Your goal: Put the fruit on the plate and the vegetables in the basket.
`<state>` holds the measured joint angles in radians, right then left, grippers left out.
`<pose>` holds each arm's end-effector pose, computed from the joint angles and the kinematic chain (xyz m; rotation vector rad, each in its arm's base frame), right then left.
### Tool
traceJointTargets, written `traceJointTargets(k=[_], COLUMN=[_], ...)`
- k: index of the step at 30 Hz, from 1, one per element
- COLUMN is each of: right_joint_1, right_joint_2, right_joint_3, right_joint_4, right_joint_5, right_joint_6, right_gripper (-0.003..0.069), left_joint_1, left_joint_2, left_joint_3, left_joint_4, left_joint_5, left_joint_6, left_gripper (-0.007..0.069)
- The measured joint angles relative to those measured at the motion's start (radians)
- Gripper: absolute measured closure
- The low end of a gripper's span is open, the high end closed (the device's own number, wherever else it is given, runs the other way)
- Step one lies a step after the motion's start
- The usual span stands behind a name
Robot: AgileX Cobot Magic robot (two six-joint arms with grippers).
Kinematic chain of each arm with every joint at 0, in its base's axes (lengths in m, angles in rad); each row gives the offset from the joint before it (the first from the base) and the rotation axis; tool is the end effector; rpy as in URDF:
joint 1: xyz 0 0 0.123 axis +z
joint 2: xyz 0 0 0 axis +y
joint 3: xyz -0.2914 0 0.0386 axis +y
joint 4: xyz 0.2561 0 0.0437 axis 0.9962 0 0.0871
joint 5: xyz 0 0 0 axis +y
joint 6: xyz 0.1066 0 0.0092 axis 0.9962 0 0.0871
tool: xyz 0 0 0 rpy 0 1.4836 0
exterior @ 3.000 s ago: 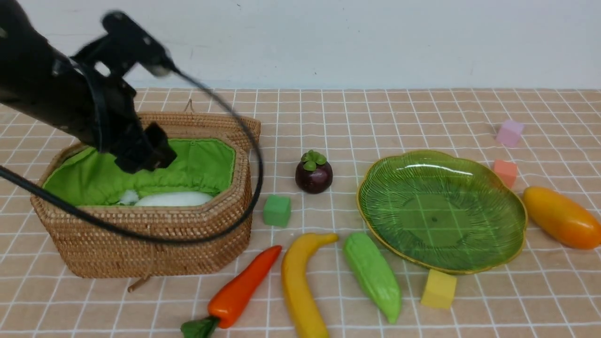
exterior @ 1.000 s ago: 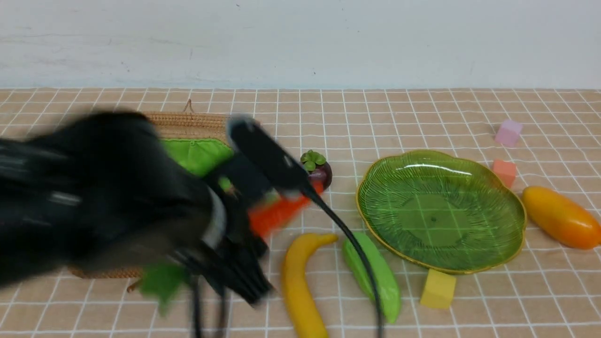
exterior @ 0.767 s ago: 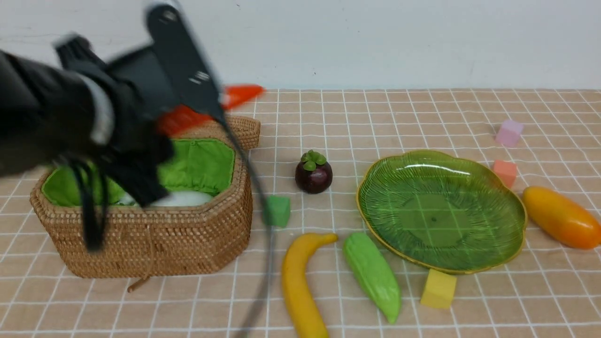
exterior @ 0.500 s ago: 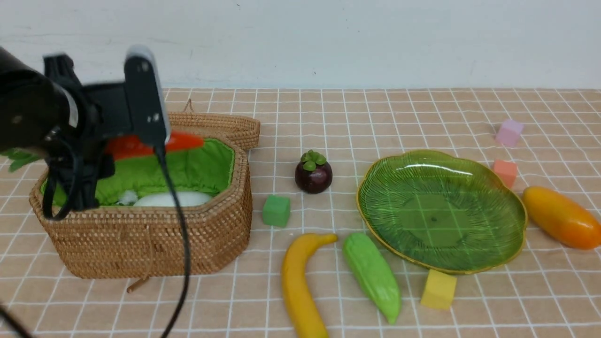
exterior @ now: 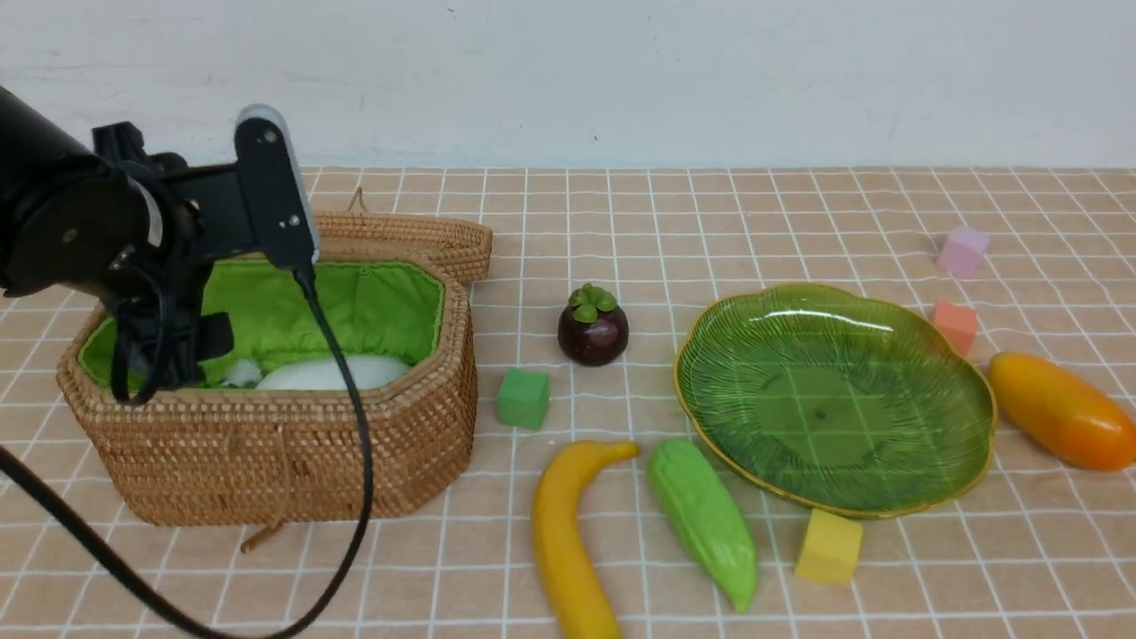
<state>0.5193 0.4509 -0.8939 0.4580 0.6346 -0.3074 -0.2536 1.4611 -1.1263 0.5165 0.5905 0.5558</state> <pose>0.0471 0.0593 0.4284 -0.5709 1.5631 0.6656 0.3327 -0.0558 0.3019 1.2954 2.0377 0.6825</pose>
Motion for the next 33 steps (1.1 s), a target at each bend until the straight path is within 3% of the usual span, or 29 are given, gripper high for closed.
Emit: traceJointTargets(k=[3, 4, 6, 8, 9, 11, 14, 17, 19, 23, 26, 29, 33], right_joint_1=[0.000, 0.000, 0.000, 0.000, 0.000, 0.000, 0.000, 0.000, 0.000, 0.000, 0.000, 0.000, 0.000], right_joint_2=[0.000, 0.000, 0.000, 0.000, 0.000, 0.000, 0.000, 0.000, 0.000, 0.000, 0.000, 0.000, 0.000], right_joint_3=[0.000, 0.000, 0.000, 0.000, 0.000, 0.000, 0.000, 0.000, 0.000, -0.001, -0.001, -0.001, -0.001], right_joint_4=[0.000, 0.000, 0.000, -0.005, -0.007, -0.021, -0.025, -0.027, -0.027, -0.027, -0.027, -0.027, -0.026], right_joint_5=[0.057, 0.062, 0.140, 0.204, 0.217, 0.278, 0.331, 0.353, 0.358, 0.377, 0.396, 0.404, 0.404], right_joint_6=[0.042, 0.046, 0.098, 0.134, 0.139, 0.152, 0.160, 0.160, 0.160, 0.160, 0.160, 0.160, 0.160], right_gripper=[0.0445, 0.0445, 0.0444, 0.0443, 0.0442, 0.0441, 0.0437, 0.0433, 0.0432, 0.0433, 0.0433, 0.0431, 0.0431], left_joint_1=[-0.036, -0.040, -0.121, -0.213, -0.224, -0.355, -0.493, -0.572, -0.600, -0.599, -0.584, -0.580, -0.580], left_joint_2=[-0.039, -0.043, -0.077, -0.092, -0.092, -0.086, -0.051, 0.021, 0.094, 0.246, 0.299, 0.336, 0.384], left_joint_3=[0.000, 0.000, 0.000, 0.000, 0.000, 0.000, 0.000, 0.000, -0.001, -0.028, -0.043, -0.049, -0.051], left_joint_4=[-0.099, -0.108, -0.228, -0.294, -0.299, -0.343, -0.366, -0.378, -0.384, -0.357, -0.333, -0.293, -0.214], left_joint_5=[0.016, 0.018, 0.064, 0.137, 0.145, 0.250, 0.319, 0.336, 0.323, 0.243, 0.161, 0.084, 0.042], left_joint_6=[-0.239, -0.257, -0.474, -0.626, -0.641, -0.809, -0.957, -1.037, -1.084, -1.221, -1.293, -1.344, -1.429], left_gripper=[0.0059, 0.0059, 0.0218, 0.0378, 0.0395, 0.0570, 0.0637, 0.0594, 0.0509, 0.0213, 0.0072, 0.0015, 0.0043])
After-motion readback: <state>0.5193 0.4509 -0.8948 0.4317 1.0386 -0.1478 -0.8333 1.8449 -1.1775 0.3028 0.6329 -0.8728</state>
